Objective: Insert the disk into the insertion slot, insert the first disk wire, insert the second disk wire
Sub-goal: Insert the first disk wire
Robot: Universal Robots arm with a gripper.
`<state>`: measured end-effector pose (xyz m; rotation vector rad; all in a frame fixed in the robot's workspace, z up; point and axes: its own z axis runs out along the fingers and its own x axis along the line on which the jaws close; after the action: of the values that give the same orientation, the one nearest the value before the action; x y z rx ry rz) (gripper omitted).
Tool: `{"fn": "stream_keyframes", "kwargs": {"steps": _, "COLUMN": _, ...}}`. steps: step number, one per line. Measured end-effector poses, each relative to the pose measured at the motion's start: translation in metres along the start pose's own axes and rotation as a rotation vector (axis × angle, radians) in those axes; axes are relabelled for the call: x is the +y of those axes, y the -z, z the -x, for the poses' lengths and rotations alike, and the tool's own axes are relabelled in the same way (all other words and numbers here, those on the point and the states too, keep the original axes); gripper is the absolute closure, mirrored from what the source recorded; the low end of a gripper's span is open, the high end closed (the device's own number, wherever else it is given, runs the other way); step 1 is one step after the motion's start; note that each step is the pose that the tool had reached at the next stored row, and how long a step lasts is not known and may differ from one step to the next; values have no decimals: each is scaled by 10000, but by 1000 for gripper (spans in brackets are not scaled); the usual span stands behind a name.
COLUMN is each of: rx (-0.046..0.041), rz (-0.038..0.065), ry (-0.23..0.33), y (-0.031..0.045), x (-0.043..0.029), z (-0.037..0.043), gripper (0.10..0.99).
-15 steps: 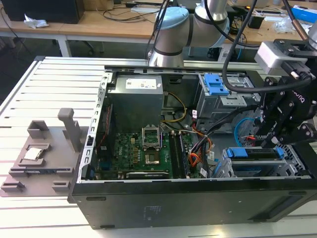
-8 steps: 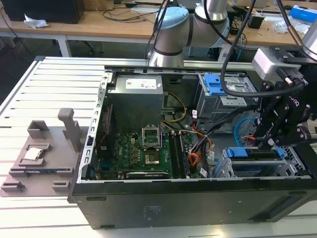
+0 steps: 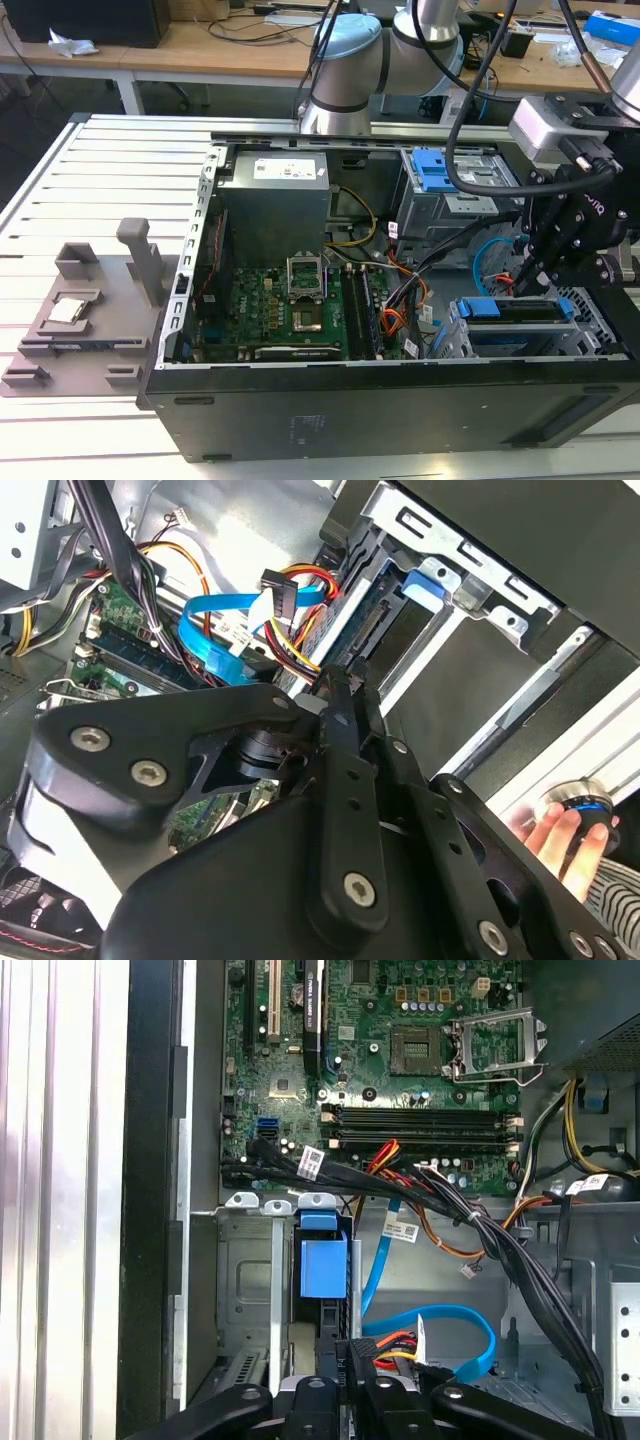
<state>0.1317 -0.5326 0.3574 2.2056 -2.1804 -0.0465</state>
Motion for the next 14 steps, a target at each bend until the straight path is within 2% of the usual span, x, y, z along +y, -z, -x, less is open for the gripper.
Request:
{"fn": "stream_keyframes", "kwargs": {"steps": 7, "rx": -2, "rz": 0, "ry": 3, "y": -2, "x": -10, "z": 1, "gripper": 922}}
{"fn": "stream_keyframes", "kwargs": {"steps": 10, "rx": 3, "rz": 1, "ry": 1, "y": 2, "x": -96, "z": -1, "gripper": 922}}
{"fn": "stream_keyframes", "kwargs": {"steps": 14, "rx": 2, "rz": 5, "ry": 0, "y": -23, "x": -108, "z": -7, "gripper": 922}}
